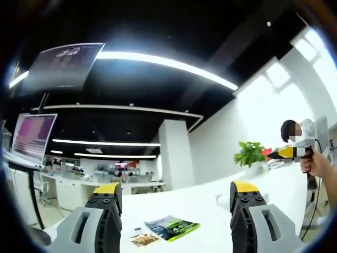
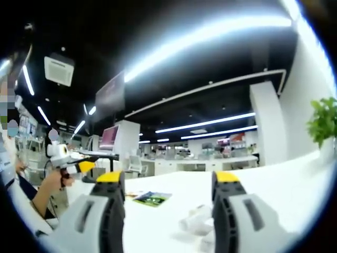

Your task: Arrange the skincare products in the storage area until every visible bottle or jar stands upright without overlapping.

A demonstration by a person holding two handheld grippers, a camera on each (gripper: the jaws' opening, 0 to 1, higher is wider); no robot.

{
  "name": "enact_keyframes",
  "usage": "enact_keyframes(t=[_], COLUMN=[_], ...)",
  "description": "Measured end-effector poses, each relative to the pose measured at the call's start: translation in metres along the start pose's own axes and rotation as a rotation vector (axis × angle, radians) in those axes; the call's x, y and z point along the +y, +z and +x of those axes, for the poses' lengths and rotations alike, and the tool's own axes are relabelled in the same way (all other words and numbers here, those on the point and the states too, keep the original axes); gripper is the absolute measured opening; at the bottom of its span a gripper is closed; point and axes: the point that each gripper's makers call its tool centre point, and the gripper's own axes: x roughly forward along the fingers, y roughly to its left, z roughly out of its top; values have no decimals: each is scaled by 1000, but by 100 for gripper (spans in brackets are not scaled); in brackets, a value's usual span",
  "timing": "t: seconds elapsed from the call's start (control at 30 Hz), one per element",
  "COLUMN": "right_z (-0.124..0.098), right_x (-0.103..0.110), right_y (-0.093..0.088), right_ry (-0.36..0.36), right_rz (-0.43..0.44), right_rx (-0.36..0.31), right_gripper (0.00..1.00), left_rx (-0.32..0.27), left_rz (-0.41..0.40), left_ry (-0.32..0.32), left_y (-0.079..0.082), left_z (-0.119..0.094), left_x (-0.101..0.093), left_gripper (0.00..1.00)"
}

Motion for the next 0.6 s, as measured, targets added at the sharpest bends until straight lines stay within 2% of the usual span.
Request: enact_keyframes(t=[0.6], right_z=[1], right_x=[1], right_y=[-1], right_ry=[2], right_rz=[-2], right_rx=[4], right_gripper=[67], left_rx=[-4], left_rz=[0], left_ry=[-3], left_y=[1], left_z=[0], left_x=[0], left_gripper=[86])
